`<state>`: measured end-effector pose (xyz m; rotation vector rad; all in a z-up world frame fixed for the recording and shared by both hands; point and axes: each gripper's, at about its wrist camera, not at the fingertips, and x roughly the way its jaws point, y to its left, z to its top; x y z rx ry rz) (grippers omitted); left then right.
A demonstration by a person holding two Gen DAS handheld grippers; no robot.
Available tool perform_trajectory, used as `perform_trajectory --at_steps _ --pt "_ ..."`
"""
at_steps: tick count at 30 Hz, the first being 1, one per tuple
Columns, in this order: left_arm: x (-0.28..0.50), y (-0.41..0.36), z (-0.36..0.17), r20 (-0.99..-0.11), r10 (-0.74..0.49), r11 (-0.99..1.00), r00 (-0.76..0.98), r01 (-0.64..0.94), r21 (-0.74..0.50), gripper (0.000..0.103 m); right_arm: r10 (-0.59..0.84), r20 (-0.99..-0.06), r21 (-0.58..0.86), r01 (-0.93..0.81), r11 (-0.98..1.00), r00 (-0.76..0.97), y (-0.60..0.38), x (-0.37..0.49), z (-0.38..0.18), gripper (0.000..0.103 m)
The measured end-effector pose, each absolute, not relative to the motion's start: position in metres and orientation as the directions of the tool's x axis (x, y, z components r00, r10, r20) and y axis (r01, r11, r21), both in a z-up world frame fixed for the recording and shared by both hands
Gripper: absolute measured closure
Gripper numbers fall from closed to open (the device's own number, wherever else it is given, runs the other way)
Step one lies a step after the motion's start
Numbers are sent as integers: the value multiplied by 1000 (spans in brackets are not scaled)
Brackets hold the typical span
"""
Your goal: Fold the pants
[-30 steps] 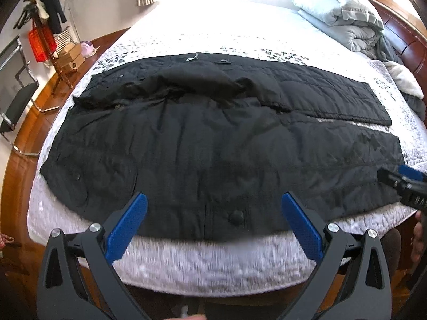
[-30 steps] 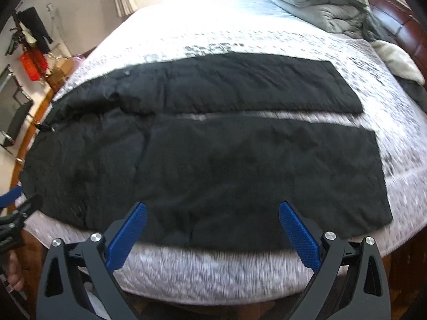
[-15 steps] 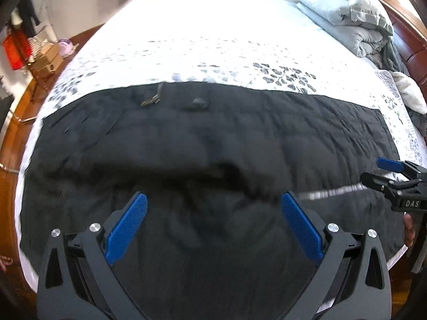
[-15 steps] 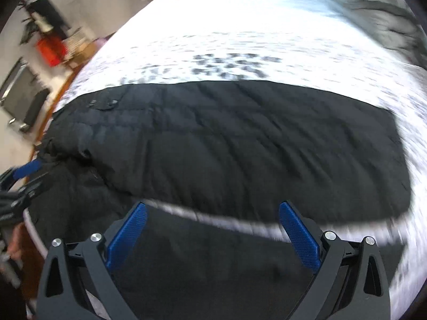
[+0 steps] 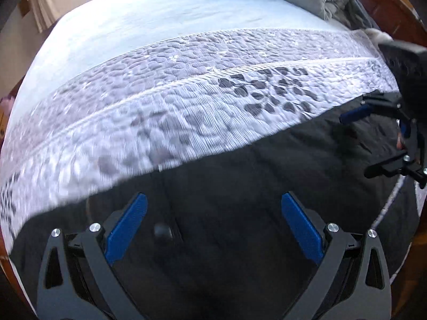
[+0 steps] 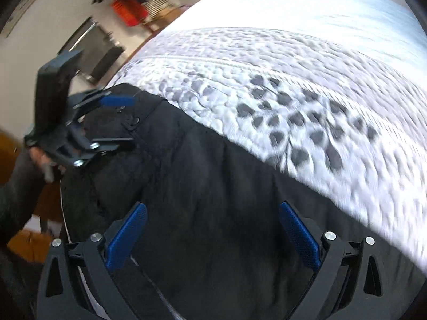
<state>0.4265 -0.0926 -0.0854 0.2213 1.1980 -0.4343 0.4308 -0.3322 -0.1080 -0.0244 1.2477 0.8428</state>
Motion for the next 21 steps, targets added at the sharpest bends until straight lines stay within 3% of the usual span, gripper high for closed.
perform_trajectory --at_steps 7,12,14,16,17,19,21 --pt "465 -98 -116 -951 -109 957 290 288 -22 3 510 -859 386 -594 706 47 -317 464 -134 4" --pt "473 -106 -126 -953 -94 962 289 271 -13 3 488 -872 365 -622 693 31 -312 464 -153 3" --pt "474 -107 -127 -952 -102 965 288 262 -24 3 464 -884 314 -658 684 61 -307 458 -153 8" --pt "476 -106 -127 -952 -105 966 287 257 -29 3 419 -901 241 -679 693 109 -303 454 -155 36" --pt "476 -107 -126 -953 -110 966 283 257 -35 3 416 -900 228 -679 698 126 -304 454 -153 44" --pt "476 -106 -124 -953 -117 965 280 258 -43 3 449 -884 258 -664 702 130 -310 454 -149 77" --pt "475 -108 -122 -950 -144 960 279 274 -65 3 468 -874 269 -672 690 129 -313 450 -145 87"
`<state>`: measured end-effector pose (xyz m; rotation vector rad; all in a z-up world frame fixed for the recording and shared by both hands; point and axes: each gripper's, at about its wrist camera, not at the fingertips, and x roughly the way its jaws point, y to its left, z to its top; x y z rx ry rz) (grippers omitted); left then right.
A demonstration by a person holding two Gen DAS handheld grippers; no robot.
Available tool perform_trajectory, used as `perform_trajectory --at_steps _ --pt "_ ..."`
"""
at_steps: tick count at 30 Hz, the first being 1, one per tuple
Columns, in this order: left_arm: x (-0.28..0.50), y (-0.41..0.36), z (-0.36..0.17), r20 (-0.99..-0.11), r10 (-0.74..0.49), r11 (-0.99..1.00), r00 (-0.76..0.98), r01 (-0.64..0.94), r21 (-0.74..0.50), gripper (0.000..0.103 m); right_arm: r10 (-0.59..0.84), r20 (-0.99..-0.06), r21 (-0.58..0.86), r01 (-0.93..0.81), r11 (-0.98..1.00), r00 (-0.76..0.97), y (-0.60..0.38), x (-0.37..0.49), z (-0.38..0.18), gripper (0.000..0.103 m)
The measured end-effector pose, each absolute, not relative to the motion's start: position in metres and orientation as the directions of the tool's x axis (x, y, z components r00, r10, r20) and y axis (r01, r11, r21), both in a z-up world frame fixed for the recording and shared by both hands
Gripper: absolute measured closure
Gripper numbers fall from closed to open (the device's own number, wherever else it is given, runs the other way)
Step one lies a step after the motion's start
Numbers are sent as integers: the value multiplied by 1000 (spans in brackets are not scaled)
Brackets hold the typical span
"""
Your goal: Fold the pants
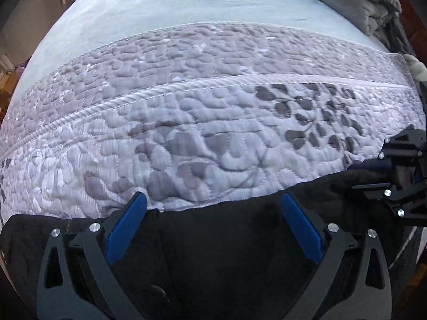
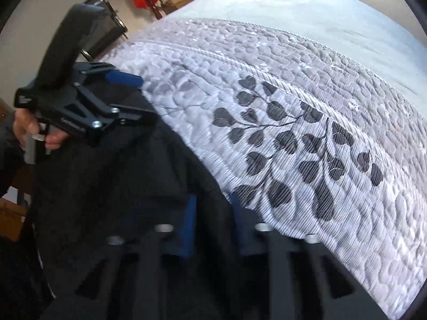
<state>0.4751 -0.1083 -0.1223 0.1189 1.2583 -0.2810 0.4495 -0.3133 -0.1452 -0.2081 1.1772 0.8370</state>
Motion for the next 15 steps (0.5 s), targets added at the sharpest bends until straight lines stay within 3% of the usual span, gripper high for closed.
perform_trajectory --at_steps 3,9,15 --pt "472 -115 -113 -938 -234 929 257 342 -138 3 480 -865 254 -696 672 147 -310 440 -141 93" --pt "478 -146 -113 -919 -348 822 187 533 -203 3 543 -817 288 -675 679 197 -320 438 -128 94" --pt "493 -156 -129 -855 -515 666 -64 598 -446 3 592 -774 309 -682 663 225 -328 432 -117 94"
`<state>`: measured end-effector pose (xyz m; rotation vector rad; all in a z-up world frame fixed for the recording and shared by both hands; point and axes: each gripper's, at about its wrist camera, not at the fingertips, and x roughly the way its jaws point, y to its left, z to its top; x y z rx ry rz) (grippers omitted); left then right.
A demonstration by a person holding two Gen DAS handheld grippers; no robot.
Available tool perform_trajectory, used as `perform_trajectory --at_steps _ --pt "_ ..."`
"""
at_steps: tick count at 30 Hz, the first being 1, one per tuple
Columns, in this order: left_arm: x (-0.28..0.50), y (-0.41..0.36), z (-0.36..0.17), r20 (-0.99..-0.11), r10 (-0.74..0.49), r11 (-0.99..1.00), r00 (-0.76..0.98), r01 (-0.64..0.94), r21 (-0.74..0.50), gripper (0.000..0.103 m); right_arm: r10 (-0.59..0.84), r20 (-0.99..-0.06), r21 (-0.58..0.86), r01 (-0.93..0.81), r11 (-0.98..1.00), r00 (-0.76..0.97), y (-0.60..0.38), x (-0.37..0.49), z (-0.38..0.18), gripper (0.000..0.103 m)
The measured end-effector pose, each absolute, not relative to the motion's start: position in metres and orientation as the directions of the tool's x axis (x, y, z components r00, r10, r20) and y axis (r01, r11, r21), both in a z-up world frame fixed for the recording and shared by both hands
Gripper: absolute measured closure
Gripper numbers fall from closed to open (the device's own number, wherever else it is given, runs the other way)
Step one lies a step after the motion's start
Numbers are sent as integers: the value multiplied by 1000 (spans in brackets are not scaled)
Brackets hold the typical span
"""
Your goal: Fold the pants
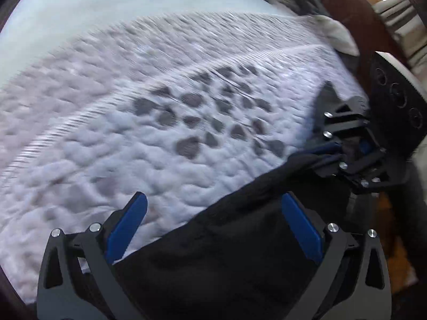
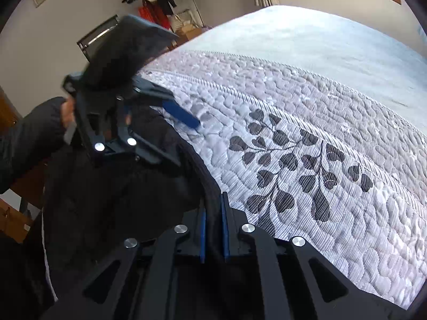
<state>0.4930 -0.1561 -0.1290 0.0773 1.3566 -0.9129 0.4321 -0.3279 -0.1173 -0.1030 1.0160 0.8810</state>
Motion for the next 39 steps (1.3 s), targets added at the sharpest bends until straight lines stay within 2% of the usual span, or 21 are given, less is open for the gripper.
perform_trajectory --at_steps 3,6,7,11,13,14,16,19,25,31,39 --pt "492 -160 -135 -849 -520 657 -96 590 -469 3 611 -757 321 -681 658 234 -333 428 -113 94" --pt "484 -167 -135 -876 -480 678 -54 610 -409 7 615 -752 330 -671 664 239 -334 429 -115 94" --pt "482 -168 -135 -889 -457 691 -35 616 -379 18 612 -754 329 -667 668 241 -334 428 -116 94" --pt "466 -175 -134 -932 -362 744 38 614 -263 35 591 -765 323 -642 696 255 -330 428 -124 94" --pt "458 -175 -132 -938 -336 764 89 609 -216 48 590 -762 331 -623 708 266 -331 427 -126 93" --pt "455 -174 -132 -940 -326 773 105 602 -201 53 591 -760 337 -611 716 273 -332 426 -125 93" --pt "450 -172 -132 -942 -310 789 126 588 -180 73 583 -762 330 -604 725 282 -331 423 -125 93" --pt "444 -159 -120 -935 -317 816 163 549 -181 86 576 -759 326 -589 739 304 -329 418 -121 93" --pt "416 -154 -88 -917 -274 837 289 542 -79 92 563 -742 311 -557 770 364 -328 402 -102 91" --pt "374 -149 -52 -882 -259 854 394 519 -19 94 526 -722 261 -527 809 450 -330 363 -74 89" --pt "311 -138 -32 -845 -248 882 474 472 6 94 483 -691 182 -517 836 538 -324 302 -49 90"
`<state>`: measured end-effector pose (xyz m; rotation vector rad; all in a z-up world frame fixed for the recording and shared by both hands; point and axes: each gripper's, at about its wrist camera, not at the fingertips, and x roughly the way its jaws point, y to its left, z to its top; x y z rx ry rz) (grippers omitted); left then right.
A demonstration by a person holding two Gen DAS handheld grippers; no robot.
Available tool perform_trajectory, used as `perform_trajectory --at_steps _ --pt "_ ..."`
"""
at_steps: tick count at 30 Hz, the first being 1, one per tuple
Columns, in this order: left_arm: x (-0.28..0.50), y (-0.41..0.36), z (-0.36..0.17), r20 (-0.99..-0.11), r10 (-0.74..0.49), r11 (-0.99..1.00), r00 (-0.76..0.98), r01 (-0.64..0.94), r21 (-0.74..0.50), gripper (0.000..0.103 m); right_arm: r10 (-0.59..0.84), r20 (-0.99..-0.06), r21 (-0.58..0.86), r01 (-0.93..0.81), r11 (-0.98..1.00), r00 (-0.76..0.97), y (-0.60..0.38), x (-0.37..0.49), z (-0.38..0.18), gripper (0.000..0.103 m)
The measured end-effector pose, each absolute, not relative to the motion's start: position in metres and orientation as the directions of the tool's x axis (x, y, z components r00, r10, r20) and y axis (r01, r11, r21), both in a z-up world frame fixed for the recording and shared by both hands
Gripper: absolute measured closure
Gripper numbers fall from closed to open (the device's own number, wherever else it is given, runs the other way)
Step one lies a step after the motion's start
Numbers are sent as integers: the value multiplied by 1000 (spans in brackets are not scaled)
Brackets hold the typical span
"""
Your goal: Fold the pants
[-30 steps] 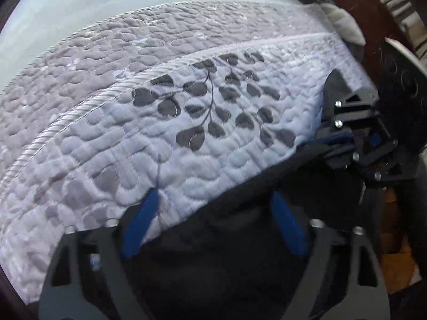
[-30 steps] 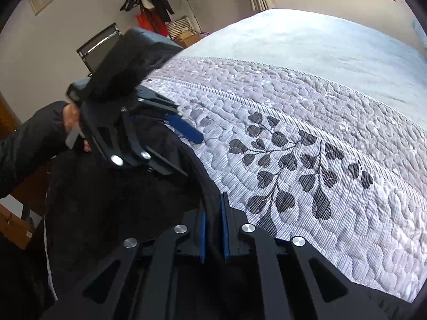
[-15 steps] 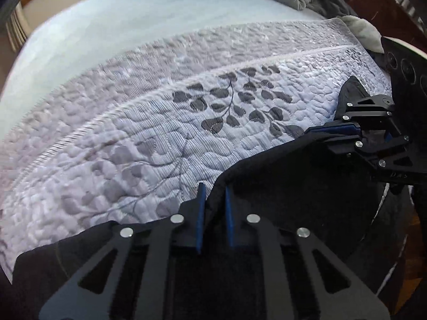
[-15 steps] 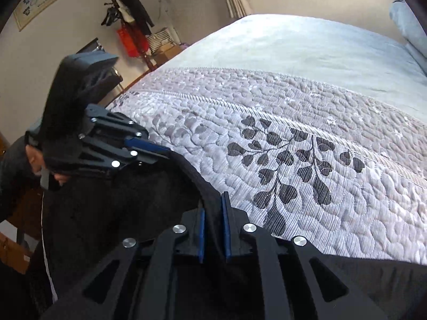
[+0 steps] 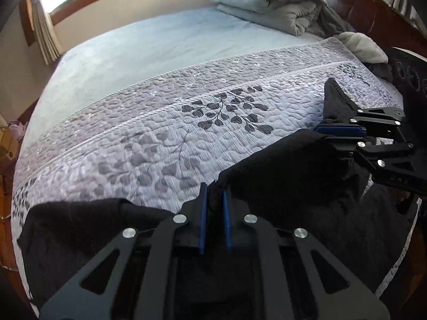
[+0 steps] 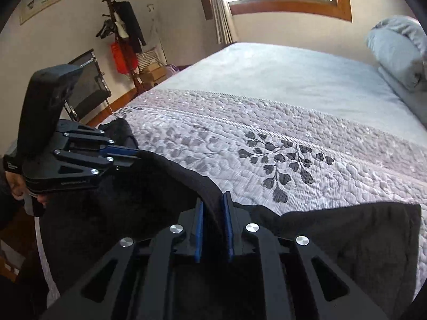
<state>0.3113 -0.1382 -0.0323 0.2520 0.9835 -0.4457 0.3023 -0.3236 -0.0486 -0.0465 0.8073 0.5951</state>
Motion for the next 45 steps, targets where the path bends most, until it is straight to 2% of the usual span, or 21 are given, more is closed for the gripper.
perform_trajectory --at_steps 11,25,34,39,41,43,45 --pt "226 -125 -11 -810 -263 897 525 443 -4 94 500 -639 175 -523 834 584 -314 206 -28 91" --pt "114 -128 -25 -825 -276 909 494 412 -57 94 512 -651 279 -450 848 561 -322 108 -55 91" --pt "72 -134 -59 -879 -309 906 364 393 -156 94 496 -699 316 -401 860 515 -330 71 -78 91" --pt "59 -136 -80 -906 -259 922 334 366 -128 91 447 -767 286 -378 881 460 -321 61 -97 91" --pt "55 -135 -80 -912 -258 926 318 352 -139 84 425 -789 273 -366 890 444 -319 59 -102 90" --pt "52 -132 -78 -913 -282 925 296 335 -177 61 400 -809 254 -357 899 431 -317 57 -105 89" --pt "47 -129 -71 -909 -289 925 301 332 -184 52 369 -827 232 -342 911 424 -315 55 -101 88"
